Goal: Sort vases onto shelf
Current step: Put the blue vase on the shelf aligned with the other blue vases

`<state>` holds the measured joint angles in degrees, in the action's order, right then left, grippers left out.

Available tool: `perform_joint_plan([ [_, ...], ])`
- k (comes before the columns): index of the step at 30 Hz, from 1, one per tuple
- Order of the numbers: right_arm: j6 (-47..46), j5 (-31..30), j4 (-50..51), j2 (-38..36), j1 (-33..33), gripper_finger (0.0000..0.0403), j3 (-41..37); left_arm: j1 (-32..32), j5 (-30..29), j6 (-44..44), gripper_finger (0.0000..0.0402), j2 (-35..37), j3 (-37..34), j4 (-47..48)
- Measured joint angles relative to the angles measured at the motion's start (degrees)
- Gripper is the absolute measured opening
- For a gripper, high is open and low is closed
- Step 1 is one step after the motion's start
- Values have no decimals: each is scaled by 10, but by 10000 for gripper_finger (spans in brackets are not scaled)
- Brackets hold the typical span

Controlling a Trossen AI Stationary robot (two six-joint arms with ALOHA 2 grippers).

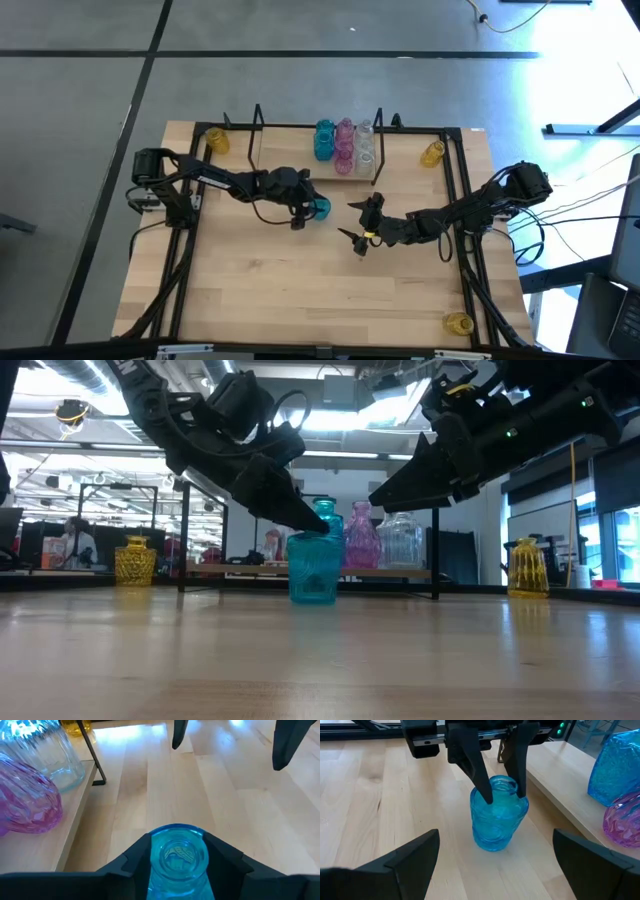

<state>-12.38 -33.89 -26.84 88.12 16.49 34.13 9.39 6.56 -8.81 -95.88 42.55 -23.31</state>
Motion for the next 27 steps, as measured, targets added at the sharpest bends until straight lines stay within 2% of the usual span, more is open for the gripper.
perform_joint_plan([
  [7,0,0,0,0,0,367,0,2,-73,-34,146,39,27,43],
  [14,0,0,4,0,0,367,0,33,-148,-53,148,52,35,20],
  [18,-4,0,5,0,0,367,0,69,-141,-36,149,52,35,14],
  [27,-6,0,7,3,0,367,0,123,-70,-5,150,44,36,-29],
])
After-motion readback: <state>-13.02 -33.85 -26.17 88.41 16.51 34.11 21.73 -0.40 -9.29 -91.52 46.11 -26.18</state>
